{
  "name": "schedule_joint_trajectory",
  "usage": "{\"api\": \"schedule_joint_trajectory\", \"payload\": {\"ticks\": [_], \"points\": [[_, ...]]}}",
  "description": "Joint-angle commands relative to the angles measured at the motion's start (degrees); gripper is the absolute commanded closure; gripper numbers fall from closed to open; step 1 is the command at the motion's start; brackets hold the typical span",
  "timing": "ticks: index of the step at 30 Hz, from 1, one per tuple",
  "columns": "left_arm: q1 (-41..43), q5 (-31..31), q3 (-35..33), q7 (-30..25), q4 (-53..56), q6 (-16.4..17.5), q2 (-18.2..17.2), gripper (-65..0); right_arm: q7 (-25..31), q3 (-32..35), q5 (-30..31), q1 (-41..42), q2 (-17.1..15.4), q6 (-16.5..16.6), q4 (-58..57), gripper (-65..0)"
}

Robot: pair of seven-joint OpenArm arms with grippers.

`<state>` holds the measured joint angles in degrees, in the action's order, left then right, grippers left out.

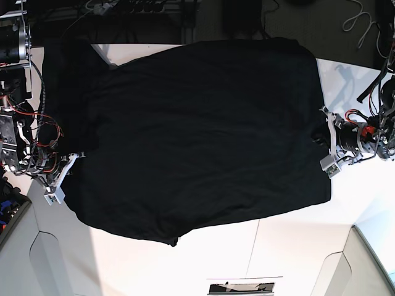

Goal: Layout the t-shirt on the table in an organized manner, then fold the t-shirt properly
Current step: 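Pull the shirt corners outward with both grippers to square it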

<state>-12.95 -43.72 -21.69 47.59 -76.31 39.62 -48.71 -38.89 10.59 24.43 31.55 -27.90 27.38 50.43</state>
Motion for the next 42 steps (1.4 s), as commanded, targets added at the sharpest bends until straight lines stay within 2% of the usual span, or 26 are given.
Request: {"api": "schedule_joint_trajectory", "payload": {"ticks": [1, 10, 15, 18, 26, 33, 36, 39, 42], "points": [[-1.81, -0.57, 0.79, -1.57, -0.50, 0.38, -1.03, -7.6, -1.95, -0.57, -0.26, 0.76, -0.94, -0.61, 0.20, 0.0], [-1.79, 1.18, 0.74, -0.37, 3.63, 0.38, 4.63, -7.6, -2.91, -1.22, 1.11, -1.62, -0.94, -0.59, 0.70, 0.0], [-2.01, 10.14, 0.74, -5.77, 13.86, 0.38, 8.09, -7.6, -2.91, -4.04, 2.80, -1.88, -0.94, -0.59, 2.93, 0.0], [-3.23, 12.11, 0.74, -8.20, 18.45, 0.38, 9.46, -7.6, -3.02, -8.13, 4.61, -1.90, -0.92, -0.59, 4.59, 0.0], [-11.72, 15.61, 0.74, -9.25, 24.57, 0.38, 12.92, -7.6, -5.29, -18.47, 7.15, -1.90, -0.81, 0.68, 9.05, 0.0], [-21.38, 20.65, 0.70, -9.86, 32.96, 0.38, 18.16, -7.6, -7.10, -20.11, 9.16, -1.92, -0.81, 1.16, 10.38, 0.0], [-24.61, 20.85, 0.70, -9.90, 36.46, 0.38, 19.19, -7.6, -7.67, -20.11, 10.10, -1.92, -0.76, 1.16, 10.38, 0.0], [-26.67, 19.63, 0.70, -8.13, 36.54, 0.38, 18.47, -7.6, -7.69, -20.11, 10.03, -1.90, -0.63, 1.16, 10.38, 0.0], [-27.36, 10.47, 0.72, -4.44, 33.24, 0.38, 16.00, -7.6, -8.00, -20.11, 9.75, -2.23, -0.68, 1.16, 10.36, 0.0]]}}
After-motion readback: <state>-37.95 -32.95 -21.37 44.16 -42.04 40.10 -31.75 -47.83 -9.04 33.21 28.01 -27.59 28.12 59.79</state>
